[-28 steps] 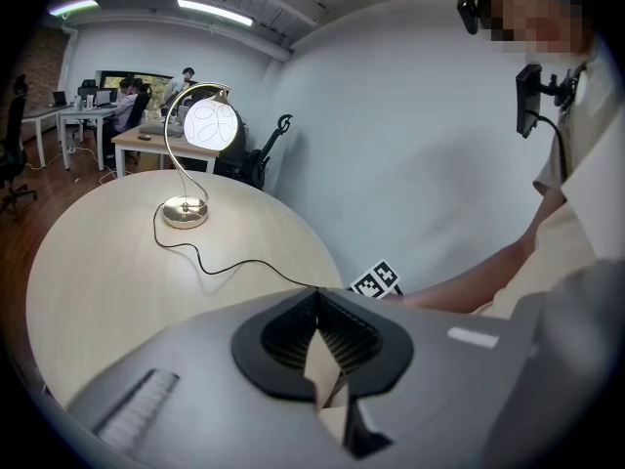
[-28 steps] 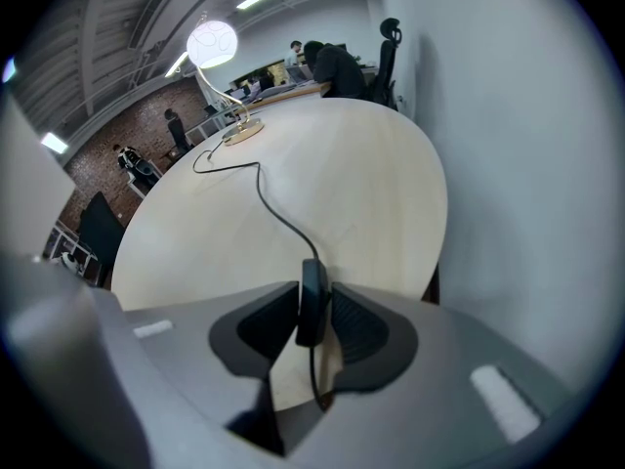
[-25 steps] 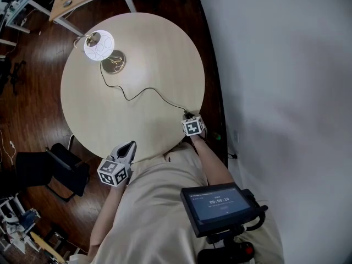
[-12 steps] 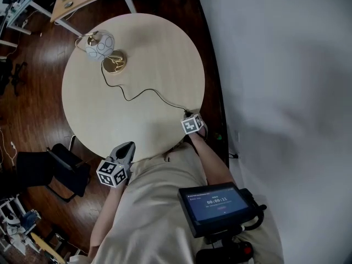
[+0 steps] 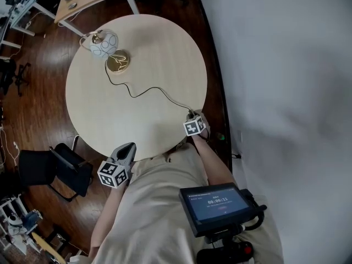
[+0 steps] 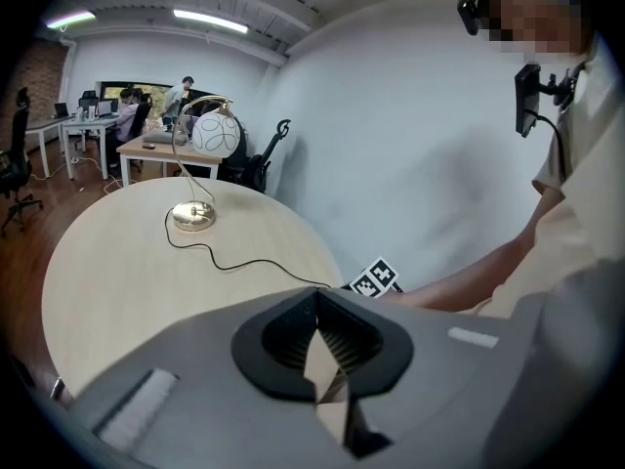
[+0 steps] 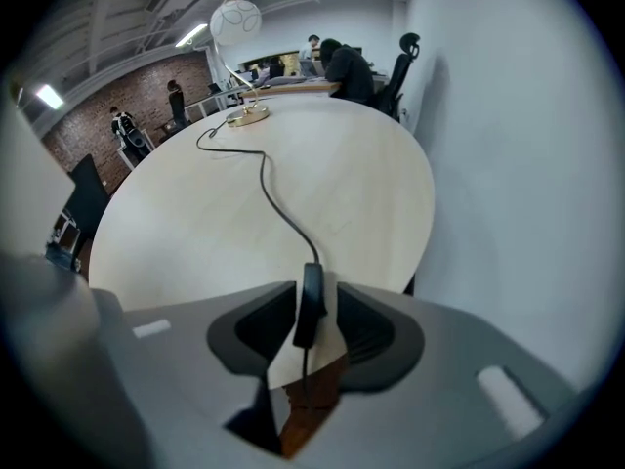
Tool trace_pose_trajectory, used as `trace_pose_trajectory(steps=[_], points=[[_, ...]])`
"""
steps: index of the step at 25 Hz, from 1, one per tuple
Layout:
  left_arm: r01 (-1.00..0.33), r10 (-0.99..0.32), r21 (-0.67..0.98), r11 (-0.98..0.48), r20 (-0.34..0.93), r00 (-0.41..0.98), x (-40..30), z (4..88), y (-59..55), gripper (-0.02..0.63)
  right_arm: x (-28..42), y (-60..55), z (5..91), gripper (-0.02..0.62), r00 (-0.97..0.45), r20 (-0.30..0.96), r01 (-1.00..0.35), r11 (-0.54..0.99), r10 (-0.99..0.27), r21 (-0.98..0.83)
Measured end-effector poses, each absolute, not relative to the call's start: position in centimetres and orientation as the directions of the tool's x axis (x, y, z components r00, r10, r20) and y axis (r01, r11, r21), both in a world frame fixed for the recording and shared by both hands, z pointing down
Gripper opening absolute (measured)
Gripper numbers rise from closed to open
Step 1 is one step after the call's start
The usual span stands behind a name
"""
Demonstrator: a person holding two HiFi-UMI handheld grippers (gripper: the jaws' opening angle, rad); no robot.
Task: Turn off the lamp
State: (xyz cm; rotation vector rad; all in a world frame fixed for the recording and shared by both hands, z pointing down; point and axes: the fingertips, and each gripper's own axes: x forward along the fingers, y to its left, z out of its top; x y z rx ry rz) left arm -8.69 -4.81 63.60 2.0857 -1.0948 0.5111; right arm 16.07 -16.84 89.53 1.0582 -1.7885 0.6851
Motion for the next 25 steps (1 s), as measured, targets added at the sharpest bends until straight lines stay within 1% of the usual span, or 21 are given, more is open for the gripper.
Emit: trace_pose_trajectory(steps=[3,6,10,14,15,18,22,25], points=[[-0.829,-0.54,0.405,-0.384,0.63,0.558,-8.6,63.4,-3.5,-0.021,16.3,-16.5,88.3,0.162,-0.21,0.884,-0.887,0.461,-0.417,0.007],[-0.836,-0.532,0.404,-0.372,0.645,0.549,-8.8,63.5,-2.3,-0.021,16.2,-16.9,86.8,0.206,-0.235,0.837,-0.889,0.458,-0.494,0.021],[-0.85,-0.542,0.397,-0.348,0.654,0.527,-9.6,64.1,0.0,-0.021,15.2,-16.3,85.5,0.206,-0.274,0.78,-0.878,0.478,-0.563,0.036],[-0.847,-0.563,0.419,-0.328,0.633,0.531,-12.0,64.5,1.9,-0.02,13.4,-14.6,84.2,0.2,-0.262,0.742,-0.88,0.468,-0.617,0.078],[-0.843,-0.565,0.425,-0.33,0.627,0.537,-12.8,64.5,2.3,-0.021,12.8,-13.9,83.6,0.188,-0.261,0.734,-0.882,0.464,-0.627,0.081],[-0.823,-0.559,0.428,-0.375,0.604,0.568,-15.1,64.1,3.2,-0.021,11.0,-11.1,81.3,0.162,-0.241,0.709,-0.899,0.428,-0.662,0.094],[-0.794,-0.575,0.406,-0.451,0.548,0.607,-18.2,62.8,4.2,-0.021,8.3,-8.2,79.0,0.143,-0.195,0.671,-0.949,0.309,-0.715,0.055],[-0.79,-0.586,0.36,-0.496,0.533,0.611,-21.5,62.2,6.1,-0.021,3.1,-4.9,78.0,0.132,-0.221,0.658,-0.95,0.31,-0.72,0.021]])
